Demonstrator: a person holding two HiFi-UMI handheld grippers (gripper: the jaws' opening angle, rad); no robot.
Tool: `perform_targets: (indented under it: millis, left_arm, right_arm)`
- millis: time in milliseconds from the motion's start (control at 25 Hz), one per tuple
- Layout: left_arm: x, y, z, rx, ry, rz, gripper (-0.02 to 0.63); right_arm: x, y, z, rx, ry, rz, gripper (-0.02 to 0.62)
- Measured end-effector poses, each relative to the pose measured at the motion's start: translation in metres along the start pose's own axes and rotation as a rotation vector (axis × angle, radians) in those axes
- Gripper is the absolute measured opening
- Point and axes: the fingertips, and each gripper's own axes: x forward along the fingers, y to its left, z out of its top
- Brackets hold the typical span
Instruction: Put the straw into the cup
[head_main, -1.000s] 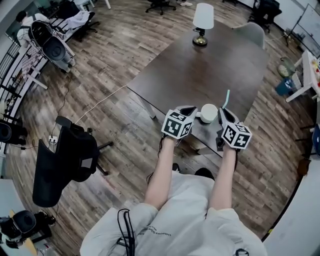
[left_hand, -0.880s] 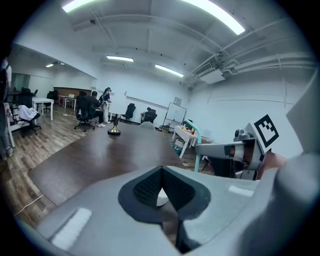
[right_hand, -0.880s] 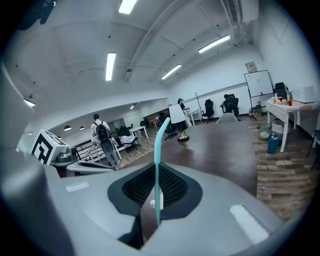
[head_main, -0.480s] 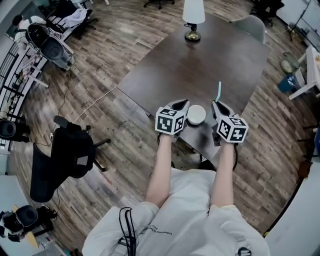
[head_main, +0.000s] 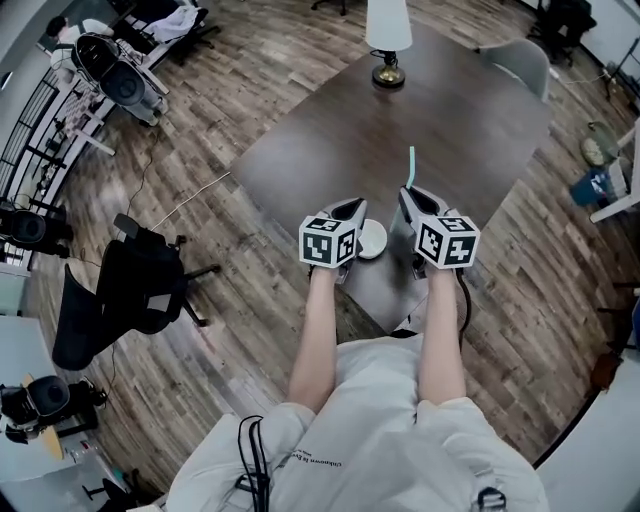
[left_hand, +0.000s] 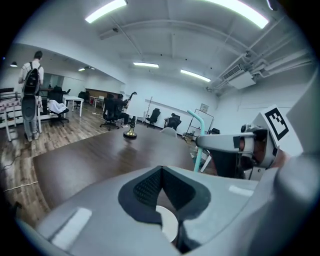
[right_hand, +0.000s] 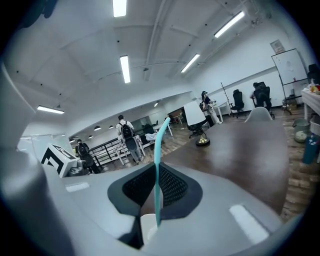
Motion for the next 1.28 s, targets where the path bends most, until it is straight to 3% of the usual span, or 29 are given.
perform_targets:
  millis: [400,720,1080,1280]
  left_arm:
    - [0.012,0.004,0.006,-0.057,-0.026,0.161,0.0]
    - [-0.012,0.021,0.013,-0.088,-0.074,0.294,0.0]
    - [-0.031,0.015,-0.009,-0.146,-0.088,0.365,0.0]
    - [-0.045,0.015,-0.011,-0.145,-0.093,0.378,0.0]
  right_arm:
    - [0.023,-0.026,0.013,0.046,0.045,0.169,0.048]
    - [0.05,-0.001,0.009,0.041,0.095,0.299,0.048]
    - [0.063,0.016,-0.018,0.03,0.174,0.36,0.048]
    - [0.073,0.022,-0.033,0.033,0.187,0.341,0.048]
